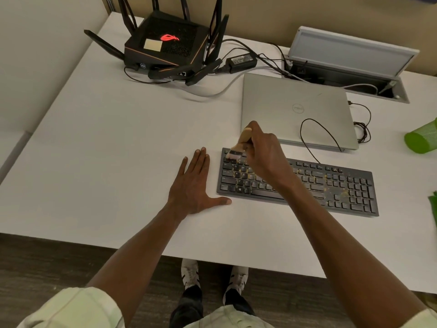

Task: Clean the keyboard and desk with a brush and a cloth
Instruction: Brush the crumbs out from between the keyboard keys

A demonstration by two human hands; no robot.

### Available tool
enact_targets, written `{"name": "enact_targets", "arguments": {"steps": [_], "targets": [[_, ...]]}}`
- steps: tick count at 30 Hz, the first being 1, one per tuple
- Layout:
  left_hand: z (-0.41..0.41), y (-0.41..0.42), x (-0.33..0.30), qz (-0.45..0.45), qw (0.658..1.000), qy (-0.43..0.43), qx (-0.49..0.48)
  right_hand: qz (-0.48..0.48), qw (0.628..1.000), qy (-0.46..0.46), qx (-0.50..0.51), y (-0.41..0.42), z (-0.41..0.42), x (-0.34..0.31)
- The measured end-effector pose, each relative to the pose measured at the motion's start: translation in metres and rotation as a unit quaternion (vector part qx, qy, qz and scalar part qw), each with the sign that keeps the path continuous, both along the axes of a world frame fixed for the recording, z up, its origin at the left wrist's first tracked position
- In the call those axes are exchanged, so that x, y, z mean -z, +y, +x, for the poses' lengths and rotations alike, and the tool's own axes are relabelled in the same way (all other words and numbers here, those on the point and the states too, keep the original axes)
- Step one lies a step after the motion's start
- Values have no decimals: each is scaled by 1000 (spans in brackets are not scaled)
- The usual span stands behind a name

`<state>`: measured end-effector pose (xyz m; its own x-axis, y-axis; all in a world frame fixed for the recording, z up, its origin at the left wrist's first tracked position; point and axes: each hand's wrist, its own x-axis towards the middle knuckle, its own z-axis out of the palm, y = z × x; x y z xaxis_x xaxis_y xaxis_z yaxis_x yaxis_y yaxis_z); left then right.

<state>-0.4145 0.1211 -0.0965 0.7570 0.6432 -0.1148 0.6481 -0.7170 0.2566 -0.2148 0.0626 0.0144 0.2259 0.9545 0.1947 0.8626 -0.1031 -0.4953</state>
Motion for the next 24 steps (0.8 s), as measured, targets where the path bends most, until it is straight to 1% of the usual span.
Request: {"name": "enact_targets", "arguments": {"steps": [3,10,15,19,22,24], "targets": [[0,0,-1,2,1000,7,1,24,1000,-1,2,8,-2,-4],[0,0,0,7,1000,14,-1,7,997,-26,-70,-3,-10,-7],[0,0,0,6,1000,9,0,22,998,-19,-64,6,-10,-13],[0,0,1,5,1000,4,-2,-12,996,-35,-76,4,-20,-6],[0,-1,0,4,1000,0,-4,-10,998,-15,-58,-2,-21,-10],[0,-1,-1,5,1000,-3,-5,5,1000,19,-13,0,-20,-15]]}}
